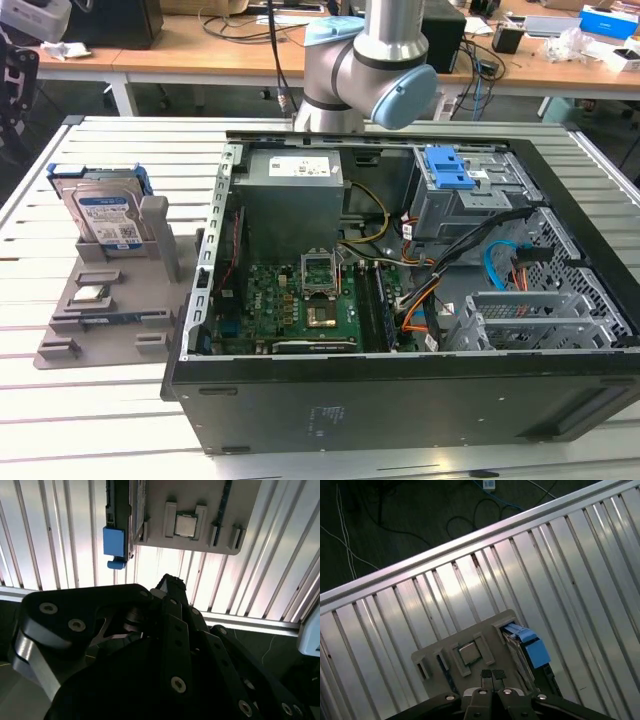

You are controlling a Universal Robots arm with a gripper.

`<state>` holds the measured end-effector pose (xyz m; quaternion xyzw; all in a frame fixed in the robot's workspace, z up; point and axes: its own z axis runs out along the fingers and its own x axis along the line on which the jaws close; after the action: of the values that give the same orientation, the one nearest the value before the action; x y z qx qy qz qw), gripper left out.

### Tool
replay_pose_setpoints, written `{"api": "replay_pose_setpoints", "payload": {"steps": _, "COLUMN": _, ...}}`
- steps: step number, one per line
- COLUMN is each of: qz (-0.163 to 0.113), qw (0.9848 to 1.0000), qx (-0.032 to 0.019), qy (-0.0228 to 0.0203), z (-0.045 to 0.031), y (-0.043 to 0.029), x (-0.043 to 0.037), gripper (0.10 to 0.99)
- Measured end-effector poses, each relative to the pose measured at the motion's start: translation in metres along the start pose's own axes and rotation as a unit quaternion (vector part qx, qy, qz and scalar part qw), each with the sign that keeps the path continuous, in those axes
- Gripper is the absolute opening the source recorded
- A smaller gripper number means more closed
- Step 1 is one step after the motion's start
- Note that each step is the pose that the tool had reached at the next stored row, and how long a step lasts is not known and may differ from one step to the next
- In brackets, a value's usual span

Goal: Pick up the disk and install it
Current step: 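Pick up the disk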

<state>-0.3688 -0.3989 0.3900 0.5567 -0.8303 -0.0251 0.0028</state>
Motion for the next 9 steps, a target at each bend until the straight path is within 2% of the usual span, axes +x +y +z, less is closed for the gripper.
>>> {"api": "replay_pose_setpoints", "payload": {"steps": 9, "qz": -0.031, "qw": 0.9995, "qx": -0.0007, "qy": 0.0014, "z": 0.0, "y": 0.0, "x": 0.0, "gripper": 0.106}}
